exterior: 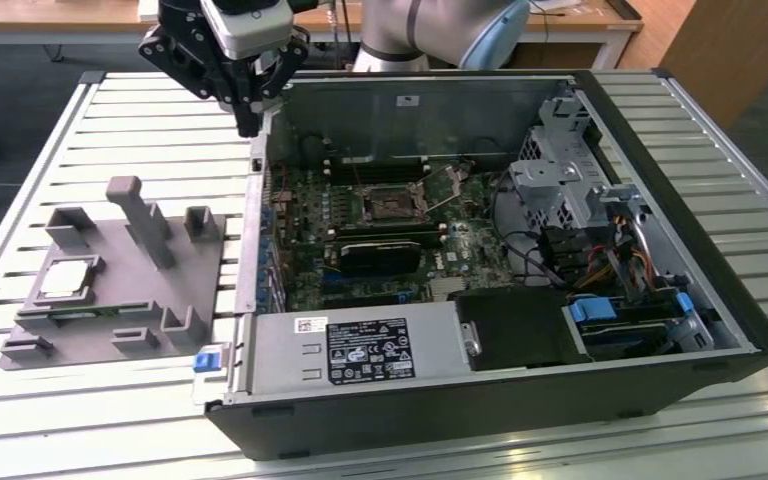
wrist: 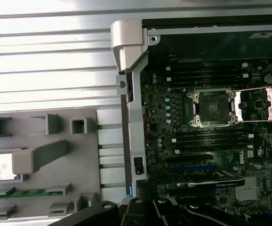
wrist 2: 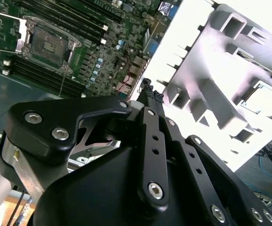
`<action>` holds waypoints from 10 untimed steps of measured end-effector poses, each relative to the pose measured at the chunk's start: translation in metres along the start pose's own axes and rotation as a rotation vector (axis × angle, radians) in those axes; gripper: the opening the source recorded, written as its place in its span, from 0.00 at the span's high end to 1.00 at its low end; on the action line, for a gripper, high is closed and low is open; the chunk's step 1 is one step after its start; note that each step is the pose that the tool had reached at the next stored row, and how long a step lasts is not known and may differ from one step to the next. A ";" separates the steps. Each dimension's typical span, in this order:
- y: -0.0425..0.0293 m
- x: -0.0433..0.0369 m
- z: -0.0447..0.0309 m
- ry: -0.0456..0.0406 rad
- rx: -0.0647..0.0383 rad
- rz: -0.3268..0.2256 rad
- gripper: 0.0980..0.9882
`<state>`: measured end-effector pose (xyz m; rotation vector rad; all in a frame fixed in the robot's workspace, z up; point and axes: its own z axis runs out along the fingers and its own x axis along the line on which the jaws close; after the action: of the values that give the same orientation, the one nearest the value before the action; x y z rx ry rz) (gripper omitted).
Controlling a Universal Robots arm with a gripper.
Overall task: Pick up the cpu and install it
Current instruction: 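Reach for the cpu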
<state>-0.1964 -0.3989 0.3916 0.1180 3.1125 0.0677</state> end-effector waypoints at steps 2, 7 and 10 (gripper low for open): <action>0.0000 0.0006 0.0000 0.0000 0.000 0.000 0.99; -0.0002 0.0018 0.0000 0.0000 0.000 0.000 0.99; -0.0002 0.0024 0.0001 0.0000 0.000 0.000 0.99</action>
<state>-0.1988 -0.3989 0.3915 0.1179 3.1125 0.0677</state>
